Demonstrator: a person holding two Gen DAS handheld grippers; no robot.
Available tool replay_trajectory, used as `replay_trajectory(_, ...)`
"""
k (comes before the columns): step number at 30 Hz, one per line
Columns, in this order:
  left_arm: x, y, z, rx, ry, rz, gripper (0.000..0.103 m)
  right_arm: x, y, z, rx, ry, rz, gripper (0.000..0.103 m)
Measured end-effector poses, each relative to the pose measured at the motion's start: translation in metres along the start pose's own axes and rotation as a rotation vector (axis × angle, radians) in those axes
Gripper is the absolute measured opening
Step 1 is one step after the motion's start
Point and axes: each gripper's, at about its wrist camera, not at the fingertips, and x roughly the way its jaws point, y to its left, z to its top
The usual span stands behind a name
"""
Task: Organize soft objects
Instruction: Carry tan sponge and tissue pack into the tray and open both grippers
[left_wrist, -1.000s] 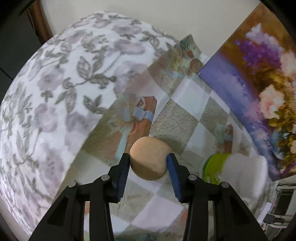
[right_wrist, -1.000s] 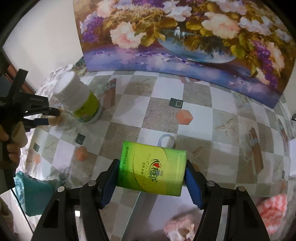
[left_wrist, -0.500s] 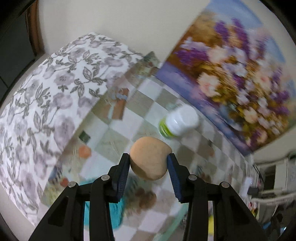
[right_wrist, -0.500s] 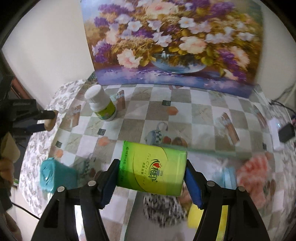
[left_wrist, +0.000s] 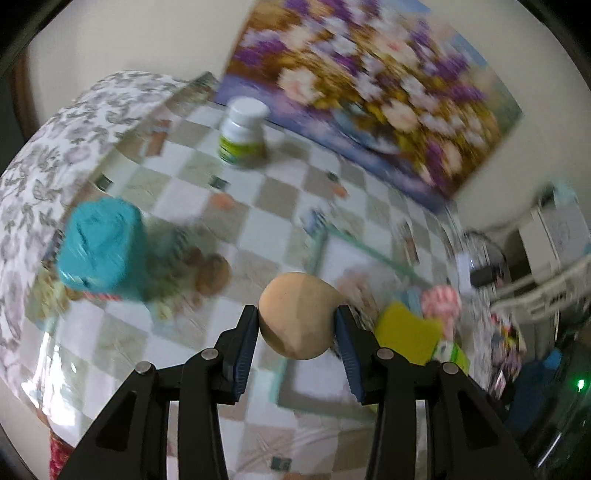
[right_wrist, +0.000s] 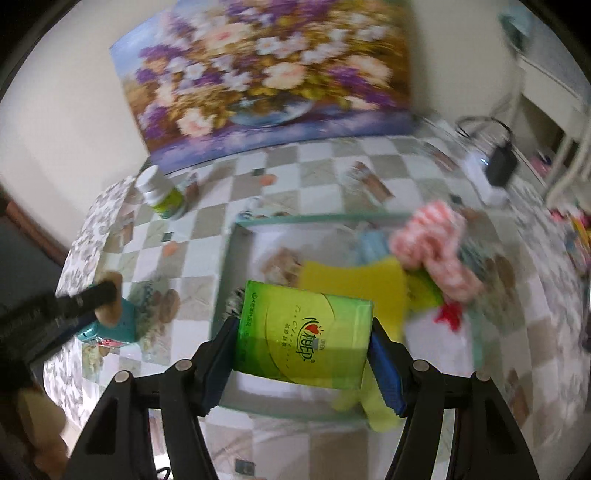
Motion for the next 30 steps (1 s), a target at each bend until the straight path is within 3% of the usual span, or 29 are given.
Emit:
replay_trajectory(4, 0.002, -0.021, -0.023, 0.066, -0.008, -0.005, 0.045, -0.005, -0.025, -0.018, 0.076, 0.011, -0.009, 0.070)
replay_trajectory(8, 0.014, -0.034, -0.042, 0.112, 0.034, -0.014, 0.045, -0.004, -0.043, -0.033, 0.140, 0.030, -0.014, 0.070)
replay_trajectory(12, 0.029, -0.045, -0.051, 0.162, 0.060, 0.022, 0.045, -0.002, -0.056, -0.036, 0.174, 0.040, -0.019, 0.070)
replay_trajectory(25, 0.074, -0.048, -0.057, 0.148, 0.176, 0.067, 0.045, 0.037, -0.062, -0.028, 0.145, 0.139, -0.076, 0.070)
replay_trajectory(30, 0.086, -0.045, -0.056, 0.126, 0.210, 0.064, 0.052, 0.056, -0.067, -0.029, 0.159, 0.186, -0.088, 0.071)
